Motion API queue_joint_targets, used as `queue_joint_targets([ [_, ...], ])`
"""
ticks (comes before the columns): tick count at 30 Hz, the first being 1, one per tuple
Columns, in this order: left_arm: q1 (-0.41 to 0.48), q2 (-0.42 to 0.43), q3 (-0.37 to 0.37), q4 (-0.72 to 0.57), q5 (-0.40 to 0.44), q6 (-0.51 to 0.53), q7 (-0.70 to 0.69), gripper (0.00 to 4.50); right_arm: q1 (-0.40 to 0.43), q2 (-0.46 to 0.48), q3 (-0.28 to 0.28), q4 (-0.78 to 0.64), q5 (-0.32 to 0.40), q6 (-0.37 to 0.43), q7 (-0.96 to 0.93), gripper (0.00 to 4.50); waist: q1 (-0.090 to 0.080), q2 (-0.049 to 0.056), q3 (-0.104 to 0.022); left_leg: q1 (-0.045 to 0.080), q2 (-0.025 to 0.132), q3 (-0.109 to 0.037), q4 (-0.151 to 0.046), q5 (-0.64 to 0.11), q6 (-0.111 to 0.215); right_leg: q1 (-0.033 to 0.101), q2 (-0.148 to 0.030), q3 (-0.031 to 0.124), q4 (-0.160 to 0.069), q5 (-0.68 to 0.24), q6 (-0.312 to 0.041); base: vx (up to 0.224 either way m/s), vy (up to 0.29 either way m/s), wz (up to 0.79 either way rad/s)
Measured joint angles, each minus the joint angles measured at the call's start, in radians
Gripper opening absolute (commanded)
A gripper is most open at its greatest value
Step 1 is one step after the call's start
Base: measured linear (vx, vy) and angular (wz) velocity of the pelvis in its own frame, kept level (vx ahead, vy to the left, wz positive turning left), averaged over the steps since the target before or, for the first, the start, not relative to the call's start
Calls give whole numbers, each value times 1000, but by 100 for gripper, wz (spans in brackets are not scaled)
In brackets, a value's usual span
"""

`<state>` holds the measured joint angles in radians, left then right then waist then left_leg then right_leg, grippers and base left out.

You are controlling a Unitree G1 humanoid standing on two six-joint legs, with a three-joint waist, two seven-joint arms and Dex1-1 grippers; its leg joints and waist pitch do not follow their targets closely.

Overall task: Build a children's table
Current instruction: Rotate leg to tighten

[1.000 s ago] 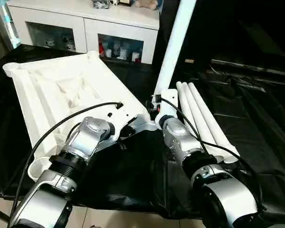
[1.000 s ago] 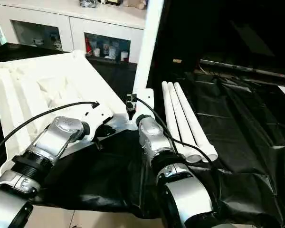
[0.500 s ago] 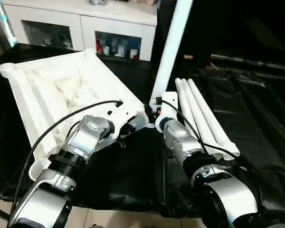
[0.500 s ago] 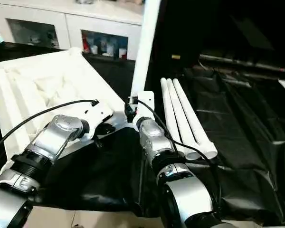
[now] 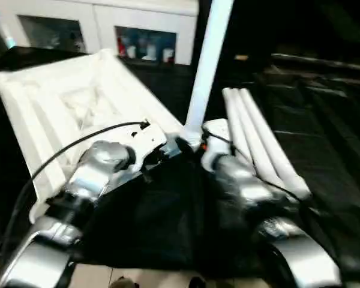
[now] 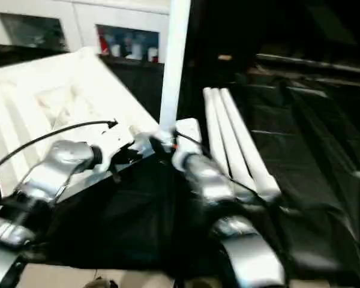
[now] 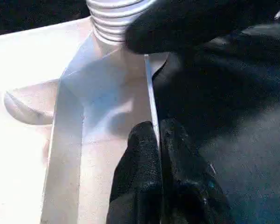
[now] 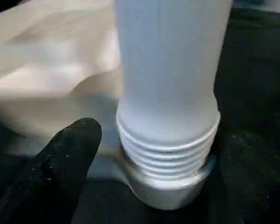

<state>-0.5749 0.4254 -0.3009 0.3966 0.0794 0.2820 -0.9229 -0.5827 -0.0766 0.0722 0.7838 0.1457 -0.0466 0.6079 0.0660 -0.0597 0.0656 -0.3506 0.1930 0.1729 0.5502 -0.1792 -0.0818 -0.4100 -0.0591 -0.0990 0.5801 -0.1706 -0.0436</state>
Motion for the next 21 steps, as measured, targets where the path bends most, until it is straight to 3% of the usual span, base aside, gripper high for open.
queue_joint_targets([
  [5,25,41,0,-17,-28,-73,-91,0,56,-108,48,-149,3,43,175,410,7,0,0,-2,1,-1,0,-1,6,-6,1,3,16,-14,-7,55,-23,3],
  [12,56,62,-17,-35,-73,-117,-218,0,96,-193,86,-303,24,91,342,410,24,0,0,0,3,0,8,-1,5,0,1,4,17,-15,-6,0,0,0],
  [21,63,83,-32,-37,-82,-146,-274,0,108,-223,105,-320,22,105,402,410,23,-1,0,0,6,0,16,-3,-1,6,0,4,19,-12,-3,0,0,0],
])
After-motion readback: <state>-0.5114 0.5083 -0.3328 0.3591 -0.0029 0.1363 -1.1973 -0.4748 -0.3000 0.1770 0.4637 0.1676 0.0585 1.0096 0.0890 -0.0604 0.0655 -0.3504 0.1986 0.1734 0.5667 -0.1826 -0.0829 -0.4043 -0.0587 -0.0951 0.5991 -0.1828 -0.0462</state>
